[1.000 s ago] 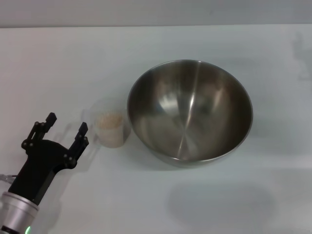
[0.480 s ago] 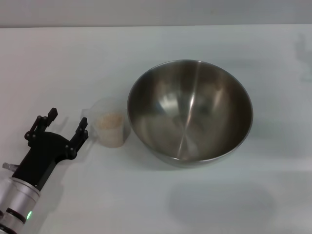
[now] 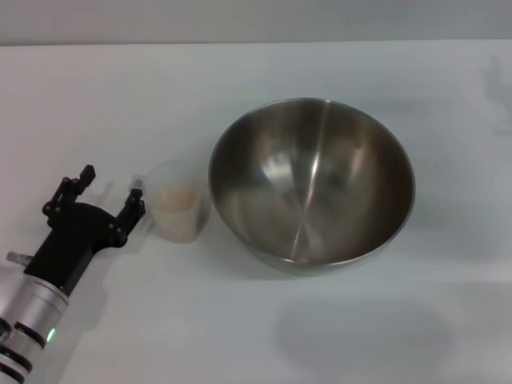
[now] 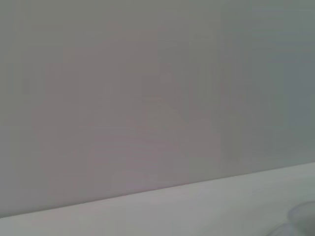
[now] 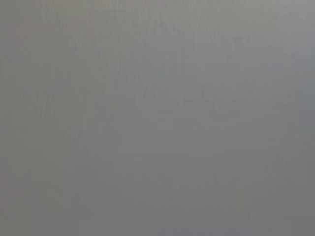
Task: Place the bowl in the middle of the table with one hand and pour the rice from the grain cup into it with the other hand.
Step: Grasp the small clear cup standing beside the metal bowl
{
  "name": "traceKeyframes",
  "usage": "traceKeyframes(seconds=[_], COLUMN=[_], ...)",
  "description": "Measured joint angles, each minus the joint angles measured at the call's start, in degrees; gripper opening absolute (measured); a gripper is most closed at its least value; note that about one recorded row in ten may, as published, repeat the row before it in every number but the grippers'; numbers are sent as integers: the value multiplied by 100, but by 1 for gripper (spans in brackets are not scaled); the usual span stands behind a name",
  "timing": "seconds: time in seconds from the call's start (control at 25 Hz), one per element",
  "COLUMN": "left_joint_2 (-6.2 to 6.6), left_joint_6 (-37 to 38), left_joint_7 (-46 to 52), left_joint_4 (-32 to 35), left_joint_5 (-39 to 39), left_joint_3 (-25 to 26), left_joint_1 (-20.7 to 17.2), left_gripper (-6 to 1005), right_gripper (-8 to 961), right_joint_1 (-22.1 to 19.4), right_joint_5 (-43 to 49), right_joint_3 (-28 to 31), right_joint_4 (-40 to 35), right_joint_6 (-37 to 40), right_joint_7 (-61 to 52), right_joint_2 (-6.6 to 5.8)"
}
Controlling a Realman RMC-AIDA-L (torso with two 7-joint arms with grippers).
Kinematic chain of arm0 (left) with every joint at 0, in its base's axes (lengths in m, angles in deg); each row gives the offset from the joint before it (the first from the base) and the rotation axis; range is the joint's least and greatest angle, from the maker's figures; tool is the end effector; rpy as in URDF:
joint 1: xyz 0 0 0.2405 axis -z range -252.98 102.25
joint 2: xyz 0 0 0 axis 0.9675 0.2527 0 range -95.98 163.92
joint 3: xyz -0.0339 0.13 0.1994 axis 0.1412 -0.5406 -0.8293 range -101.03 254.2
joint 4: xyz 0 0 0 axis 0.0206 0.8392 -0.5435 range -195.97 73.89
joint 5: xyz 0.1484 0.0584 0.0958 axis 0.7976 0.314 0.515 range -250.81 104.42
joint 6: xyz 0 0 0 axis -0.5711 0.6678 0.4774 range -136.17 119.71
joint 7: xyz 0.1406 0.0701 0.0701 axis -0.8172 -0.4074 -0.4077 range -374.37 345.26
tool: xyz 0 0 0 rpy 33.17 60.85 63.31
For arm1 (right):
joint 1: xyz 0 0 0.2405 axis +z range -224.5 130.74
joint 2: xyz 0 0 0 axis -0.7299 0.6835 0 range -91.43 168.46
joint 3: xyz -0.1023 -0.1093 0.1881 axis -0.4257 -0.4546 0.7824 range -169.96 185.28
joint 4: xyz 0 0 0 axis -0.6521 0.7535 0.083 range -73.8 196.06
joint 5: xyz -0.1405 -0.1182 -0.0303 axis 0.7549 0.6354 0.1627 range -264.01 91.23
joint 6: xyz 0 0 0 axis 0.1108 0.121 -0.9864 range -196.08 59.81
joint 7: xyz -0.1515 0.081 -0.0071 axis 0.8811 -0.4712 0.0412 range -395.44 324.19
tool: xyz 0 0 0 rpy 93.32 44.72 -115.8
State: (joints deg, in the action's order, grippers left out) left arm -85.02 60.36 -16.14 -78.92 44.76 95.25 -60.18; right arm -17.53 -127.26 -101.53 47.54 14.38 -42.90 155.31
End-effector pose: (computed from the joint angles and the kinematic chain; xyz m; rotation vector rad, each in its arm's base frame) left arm -0.2916 0.2671 -0.0625 -1.8663 -0.5083 -0.6168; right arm 0.2414 0.3666 0.0973 -1.2559 0.2402 0.9960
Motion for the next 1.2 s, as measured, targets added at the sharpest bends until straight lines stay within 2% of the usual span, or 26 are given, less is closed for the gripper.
traceKeyframes(seconds=[0.6,1.04,1.2], left_joint_2=[-11,-20,-19], left_joint_6=[-169,-356,-353], left_joint_7=[6,16,-5], left_joint_4=[-50,-154,-207], left_joint_5=[-1,-1,0], left_joint_3=[165,164,163], left_joint_1=[100,204,209], left_gripper=[627,156,79], right_gripper=[478,478,477], right_joint_1=[2,9,9], right_joint_5=[0,0,0], right_joint_3=[3,3,3], right_joint_4=[-21,-20,-21], right_joint_6=[2,2,2], right_joint_7=[-1,-2,-2], right_joint_2=[2,2,2])
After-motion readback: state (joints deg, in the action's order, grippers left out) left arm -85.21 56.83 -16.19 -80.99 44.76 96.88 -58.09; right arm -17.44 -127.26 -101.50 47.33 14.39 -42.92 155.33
